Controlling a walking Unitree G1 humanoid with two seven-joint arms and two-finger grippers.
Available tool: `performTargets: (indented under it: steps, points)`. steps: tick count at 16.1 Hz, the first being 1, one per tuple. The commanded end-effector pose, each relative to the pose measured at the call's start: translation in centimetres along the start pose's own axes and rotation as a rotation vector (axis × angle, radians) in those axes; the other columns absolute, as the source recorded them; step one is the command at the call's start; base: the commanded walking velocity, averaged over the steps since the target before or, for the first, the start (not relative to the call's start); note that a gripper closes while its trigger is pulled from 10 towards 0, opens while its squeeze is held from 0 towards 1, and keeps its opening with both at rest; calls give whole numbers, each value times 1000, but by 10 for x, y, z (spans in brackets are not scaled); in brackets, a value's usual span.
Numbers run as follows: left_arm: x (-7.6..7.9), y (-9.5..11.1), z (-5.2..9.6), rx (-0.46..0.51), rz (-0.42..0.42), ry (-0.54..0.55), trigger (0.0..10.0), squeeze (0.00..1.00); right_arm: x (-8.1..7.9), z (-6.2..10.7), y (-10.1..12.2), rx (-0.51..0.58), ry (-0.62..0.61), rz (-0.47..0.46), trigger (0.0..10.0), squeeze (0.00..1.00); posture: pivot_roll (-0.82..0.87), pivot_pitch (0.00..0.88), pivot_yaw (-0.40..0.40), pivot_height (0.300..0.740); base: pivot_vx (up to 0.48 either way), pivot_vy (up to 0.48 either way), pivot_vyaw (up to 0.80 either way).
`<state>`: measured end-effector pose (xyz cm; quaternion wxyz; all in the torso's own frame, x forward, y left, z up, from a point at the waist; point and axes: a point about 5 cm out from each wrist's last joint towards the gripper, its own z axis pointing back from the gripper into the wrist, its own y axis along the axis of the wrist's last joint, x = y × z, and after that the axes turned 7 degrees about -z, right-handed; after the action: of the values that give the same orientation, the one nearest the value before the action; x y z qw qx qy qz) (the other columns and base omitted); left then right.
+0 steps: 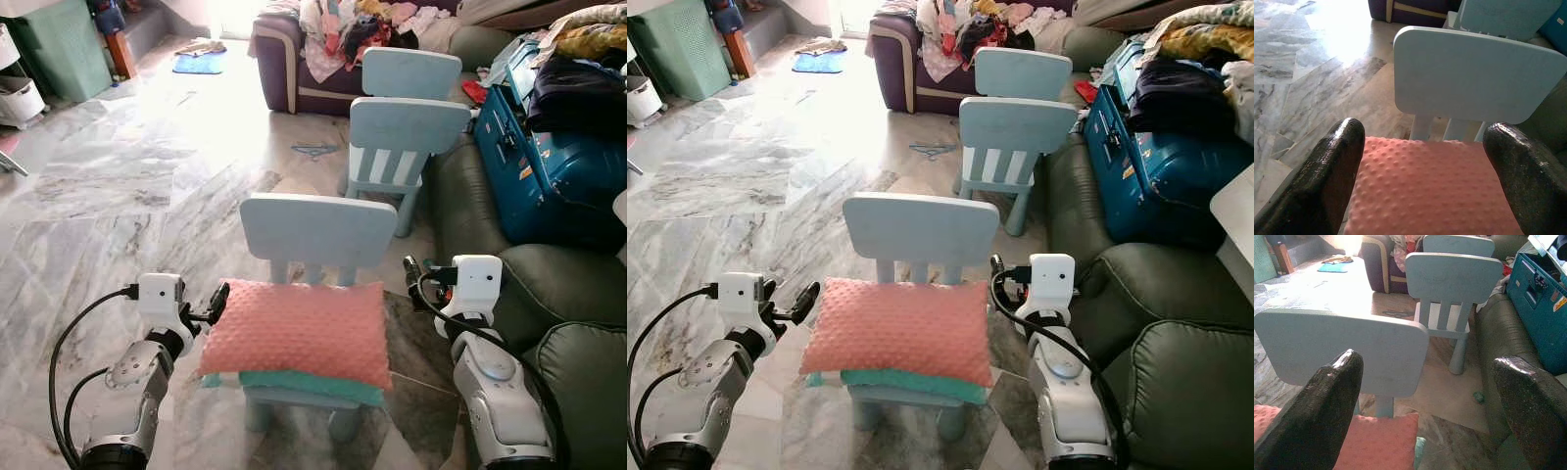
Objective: Move the pillow to the sofa
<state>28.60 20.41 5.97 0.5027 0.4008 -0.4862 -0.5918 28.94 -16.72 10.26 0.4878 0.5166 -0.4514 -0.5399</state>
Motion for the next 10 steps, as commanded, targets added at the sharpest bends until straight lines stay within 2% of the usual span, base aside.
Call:
performTargets:
  steps: [1, 10]
  points:
    - [1, 0, 1, -5, -7, -10, 10000, 0, -1, 0, 1, 6, 4, 0, 10000, 0, -52, 114, -21, 740, 0, 0, 0]
    - [2, -1, 2, -9, -9, -12, 10000, 0, -1, 1, 1, 3, 9, 0, 10000, 0, -54, 119, -20, 740, 0, 0, 0]
